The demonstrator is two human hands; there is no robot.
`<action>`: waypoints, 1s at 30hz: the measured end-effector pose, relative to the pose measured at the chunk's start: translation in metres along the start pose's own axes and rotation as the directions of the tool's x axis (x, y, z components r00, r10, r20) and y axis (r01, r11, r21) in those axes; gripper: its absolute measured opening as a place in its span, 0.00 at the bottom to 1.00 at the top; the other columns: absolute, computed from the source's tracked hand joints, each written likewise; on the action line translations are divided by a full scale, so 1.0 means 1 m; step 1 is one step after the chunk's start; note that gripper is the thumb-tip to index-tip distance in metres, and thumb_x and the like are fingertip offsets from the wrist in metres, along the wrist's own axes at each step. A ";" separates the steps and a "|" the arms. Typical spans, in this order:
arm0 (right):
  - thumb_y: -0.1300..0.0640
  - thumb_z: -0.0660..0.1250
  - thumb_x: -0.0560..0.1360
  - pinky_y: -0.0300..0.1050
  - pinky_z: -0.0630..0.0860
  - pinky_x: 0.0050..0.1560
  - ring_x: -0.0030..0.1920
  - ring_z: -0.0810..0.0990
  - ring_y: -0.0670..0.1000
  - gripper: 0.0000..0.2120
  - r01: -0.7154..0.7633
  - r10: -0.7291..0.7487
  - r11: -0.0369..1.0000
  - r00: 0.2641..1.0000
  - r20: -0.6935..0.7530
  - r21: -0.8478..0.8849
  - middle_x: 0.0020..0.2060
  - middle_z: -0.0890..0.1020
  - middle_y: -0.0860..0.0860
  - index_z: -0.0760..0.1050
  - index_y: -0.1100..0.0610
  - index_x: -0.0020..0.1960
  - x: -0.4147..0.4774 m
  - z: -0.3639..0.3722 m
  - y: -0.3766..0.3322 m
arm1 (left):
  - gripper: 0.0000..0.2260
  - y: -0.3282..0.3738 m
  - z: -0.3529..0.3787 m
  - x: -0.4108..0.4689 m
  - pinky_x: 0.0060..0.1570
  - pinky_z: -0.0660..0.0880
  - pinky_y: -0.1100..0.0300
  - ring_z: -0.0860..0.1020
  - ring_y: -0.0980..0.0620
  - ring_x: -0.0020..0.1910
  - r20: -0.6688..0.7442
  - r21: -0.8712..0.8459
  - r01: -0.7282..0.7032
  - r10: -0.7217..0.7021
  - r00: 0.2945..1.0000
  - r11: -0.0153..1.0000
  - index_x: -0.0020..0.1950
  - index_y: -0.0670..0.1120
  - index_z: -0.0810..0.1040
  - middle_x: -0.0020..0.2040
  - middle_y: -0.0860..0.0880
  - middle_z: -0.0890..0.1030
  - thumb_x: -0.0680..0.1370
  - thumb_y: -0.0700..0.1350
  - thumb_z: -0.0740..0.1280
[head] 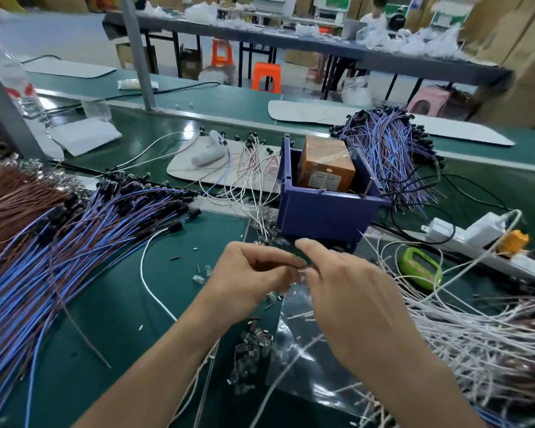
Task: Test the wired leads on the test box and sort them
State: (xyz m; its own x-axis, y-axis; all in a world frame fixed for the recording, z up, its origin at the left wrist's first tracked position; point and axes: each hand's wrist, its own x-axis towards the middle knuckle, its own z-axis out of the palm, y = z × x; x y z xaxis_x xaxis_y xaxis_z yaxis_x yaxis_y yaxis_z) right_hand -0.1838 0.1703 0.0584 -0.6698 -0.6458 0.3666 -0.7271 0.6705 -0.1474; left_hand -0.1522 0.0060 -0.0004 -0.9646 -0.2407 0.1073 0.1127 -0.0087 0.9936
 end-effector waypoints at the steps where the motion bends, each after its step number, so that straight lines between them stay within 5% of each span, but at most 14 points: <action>1: 0.59 0.69 0.78 0.50 0.80 0.41 0.38 0.82 0.52 0.10 -0.033 0.033 0.999 0.999 0.024 -0.020 0.38 0.84 0.46 0.79 0.48 0.57 0.000 -0.003 0.005 | 0.08 0.001 0.000 0.000 0.41 0.79 0.63 0.83 0.53 0.36 -0.011 0.016 0.015 -0.014 1.000 1.000 0.46 0.50 0.90 0.40 0.44 0.88 0.71 0.38 0.76; 8: 0.54 0.67 0.79 0.44 0.67 0.33 0.30 0.73 0.52 0.07 -0.319 0.315 0.947 0.946 -0.078 -0.043 0.29 0.79 0.46 0.81 0.49 0.43 0.003 -0.006 0.042 | 0.09 0.001 -0.014 0.003 0.34 0.75 0.63 0.77 0.52 0.31 0.042 0.059 0.214 -0.217 0.975 0.975 0.47 0.48 0.89 0.36 0.42 0.85 0.74 0.34 0.76; 14: 0.52 0.73 0.75 0.40 0.72 0.29 0.28 0.77 0.42 0.06 -0.455 0.488 0.853 0.870 -0.079 0.257 0.26 0.80 0.39 0.83 0.45 0.40 0.004 0.006 0.080 | 0.07 0.000 -0.048 0.011 0.26 0.69 0.67 0.71 0.56 0.26 -0.187 0.145 0.332 -0.304 0.934 0.932 0.44 0.48 0.89 0.35 0.46 0.85 0.72 0.37 0.77; 17: 0.58 0.74 0.76 0.33 0.68 0.25 0.24 0.75 0.42 0.09 -0.412 0.469 0.722 0.882 0.044 0.556 0.27 0.81 0.40 0.84 0.46 0.39 0.002 0.018 0.081 | 0.05 0.001 -0.060 0.015 0.26 0.74 0.68 0.77 0.57 0.27 -0.298 -0.166 0.332 -0.368 0.881 0.929 0.45 0.43 0.88 0.37 0.45 0.86 0.71 0.37 0.77; 21: 0.58 0.73 0.77 0.40 0.68 0.25 0.24 0.71 0.44 0.11 -0.383 0.405 0.601 0.903 0.146 0.702 0.27 0.82 0.50 0.84 0.42 0.42 -0.001 0.032 0.074 | 0.06 0.003 -0.061 0.017 0.28 0.78 0.68 0.81 0.60 0.29 -0.199 -0.727 0.123 -0.378 0.904 0.676 0.41 0.45 0.87 0.37 0.50 0.85 0.72 0.42 0.71; 24: 0.58 0.73 0.76 0.34 0.69 0.25 0.25 0.74 0.42 0.11 -0.393 0.379 0.603 0.907 0.185 0.694 0.30 0.84 0.47 0.84 0.43 0.40 -0.002 0.041 0.070 | 0.08 0.005 -0.059 0.018 0.29 0.77 0.68 0.80 0.60 0.29 -0.182 -0.782 0.089 -0.363 0.914 0.616 0.38 0.47 0.87 0.36 0.52 0.83 0.74 0.45 0.69; 30: 0.58 0.75 0.75 0.33 0.76 0.36 0.37 0.84 0.42 0.14 -0.383 0.476 0.516 0.872 0.115 0.766 0.34 0.86 0.40 0.84 0.37 0.42 -0.003 0.045 0.070 | 0.10 0.004 -0.051 0.017 0.33 0.81 0.65 0.83 0.53 0.32 -0.132 -0.655 0.213 -0.388 0.912 0.725 0.36 0.46 0.81 0.40 0.45 0.85 0.76 0.47 0.67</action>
State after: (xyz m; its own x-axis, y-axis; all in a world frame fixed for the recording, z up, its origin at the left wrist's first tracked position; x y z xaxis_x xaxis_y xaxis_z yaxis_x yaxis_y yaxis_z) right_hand -0.2391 0.2024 0.0054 -0.9474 -0.2859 0.1439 -0.2344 0.3133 -0.9203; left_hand -0.1557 -0.0472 0.0031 -0.8920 -0.3446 -0.2925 0.0320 -0.6935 0.7198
